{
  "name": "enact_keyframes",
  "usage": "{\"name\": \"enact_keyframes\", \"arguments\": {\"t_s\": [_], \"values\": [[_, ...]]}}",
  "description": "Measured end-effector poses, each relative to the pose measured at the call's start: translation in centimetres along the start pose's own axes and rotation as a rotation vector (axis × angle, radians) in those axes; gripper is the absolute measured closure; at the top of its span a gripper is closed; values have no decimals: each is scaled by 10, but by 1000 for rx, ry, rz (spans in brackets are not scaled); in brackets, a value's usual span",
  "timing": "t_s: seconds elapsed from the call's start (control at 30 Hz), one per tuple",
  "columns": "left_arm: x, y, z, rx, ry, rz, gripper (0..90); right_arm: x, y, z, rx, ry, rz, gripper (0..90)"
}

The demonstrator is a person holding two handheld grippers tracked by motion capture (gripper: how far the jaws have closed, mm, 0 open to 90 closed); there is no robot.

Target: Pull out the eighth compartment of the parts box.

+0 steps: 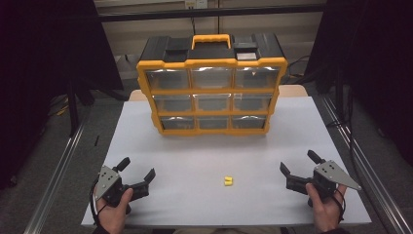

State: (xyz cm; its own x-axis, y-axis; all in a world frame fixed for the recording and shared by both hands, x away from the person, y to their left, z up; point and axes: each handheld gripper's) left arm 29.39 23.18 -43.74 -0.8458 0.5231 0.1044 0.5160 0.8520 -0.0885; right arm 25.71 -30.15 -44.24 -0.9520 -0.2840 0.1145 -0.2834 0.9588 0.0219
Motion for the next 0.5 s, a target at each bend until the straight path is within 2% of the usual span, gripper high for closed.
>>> {"name": "enact_keyframes", "arguments": {"t_s": [0.5], "values": [[-2, -3, 0, 3, 6, 2, 24, -6, 4, 2, -11, 15, -41, 0]]}}
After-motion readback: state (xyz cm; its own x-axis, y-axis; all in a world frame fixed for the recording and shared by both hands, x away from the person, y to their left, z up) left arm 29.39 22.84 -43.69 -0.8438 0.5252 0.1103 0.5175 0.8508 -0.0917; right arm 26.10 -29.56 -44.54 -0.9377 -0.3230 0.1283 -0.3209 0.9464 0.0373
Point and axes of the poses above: each handheld gripper's, and its own axes: x roughly backward along the jaws, z roughly out of its underside, y roughly to its left, and after that the axes turned 6 degrees about -y, right-handed
